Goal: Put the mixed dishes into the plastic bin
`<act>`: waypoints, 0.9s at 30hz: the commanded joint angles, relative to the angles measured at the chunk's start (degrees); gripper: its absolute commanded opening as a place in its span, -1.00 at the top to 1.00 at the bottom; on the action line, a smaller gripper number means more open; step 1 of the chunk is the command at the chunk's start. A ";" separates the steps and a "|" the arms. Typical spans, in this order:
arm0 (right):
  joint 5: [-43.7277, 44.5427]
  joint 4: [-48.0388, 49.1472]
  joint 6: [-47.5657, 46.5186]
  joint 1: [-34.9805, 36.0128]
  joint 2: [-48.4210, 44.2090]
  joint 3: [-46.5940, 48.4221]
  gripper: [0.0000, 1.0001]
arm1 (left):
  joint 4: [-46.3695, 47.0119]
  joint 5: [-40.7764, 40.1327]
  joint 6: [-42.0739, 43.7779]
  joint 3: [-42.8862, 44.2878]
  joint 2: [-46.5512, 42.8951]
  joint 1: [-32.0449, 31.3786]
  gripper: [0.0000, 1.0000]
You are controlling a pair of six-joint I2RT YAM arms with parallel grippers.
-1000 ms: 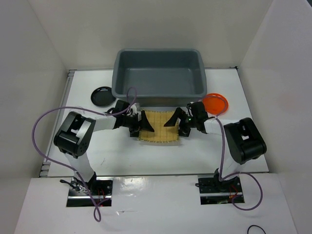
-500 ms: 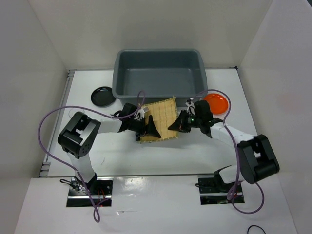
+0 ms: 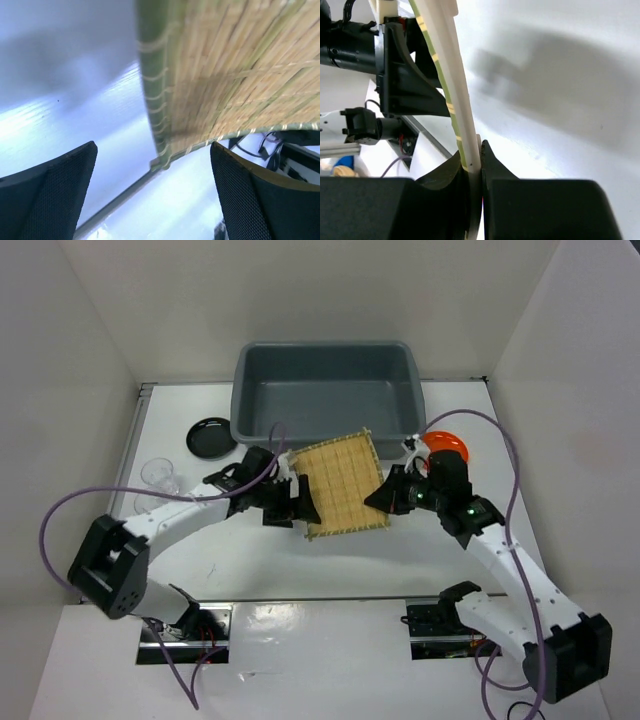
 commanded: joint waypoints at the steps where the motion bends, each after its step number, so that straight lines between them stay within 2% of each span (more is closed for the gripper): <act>1: 1.44 0.49 -5.74 -0.17 -5.22 10.60 1.00 | -5.76 -5.93 0.22 3.67 -10.03 1.37 -1.00; 5: 7.51 3.56 -9.44 -0.17 0.64 24.48 1.00 | -7.44 -10.24 -1.91 2.00 -22.49 4.62 -1.00; 6: 6.65 2.87 -9.44 -2.95 7.37 29.03 1.00 | -7.44 -10.94 -2.69 0.60 -24.18 5.15 -1.00; 8: 2.79 2.33 -6.22 -6.65 14.95 32.66 1.00 | -7.97 -10.95 -3.31 -0.98 -27.95 6.03 -1.00; 9: 1.12 2.33 -5.06 -8.06 22.65 34.68 1.00 | -8.75 -10.95 -3.31 -1.51 -28.85 6.82 -1.00; 13: -4.16 5.04 1.62 -12.73 38.31 46.52 1.00 | -10.60 -11.48 -4.45 -2.84 -32.54 7.35 -1.00; 16: -4.26 5.06 0.58 -13.35 47.90 55.66 1.00 | -10.60 -12.01 -5.50 -4.07 -35.35 7.88 -1.00; 22: -4.79 4.96 2.42 -14.05 61.46 66.68 1.00 | -11.74 -13.06 -6.74 -5.83 -38.43 8.41 -1.00; 27: -3.74 4.35 3.73 -14.05 66.67 69.94 1.00 | -12.27 -13.68 -7.35 -5.83 -38.44 8.93 -1.00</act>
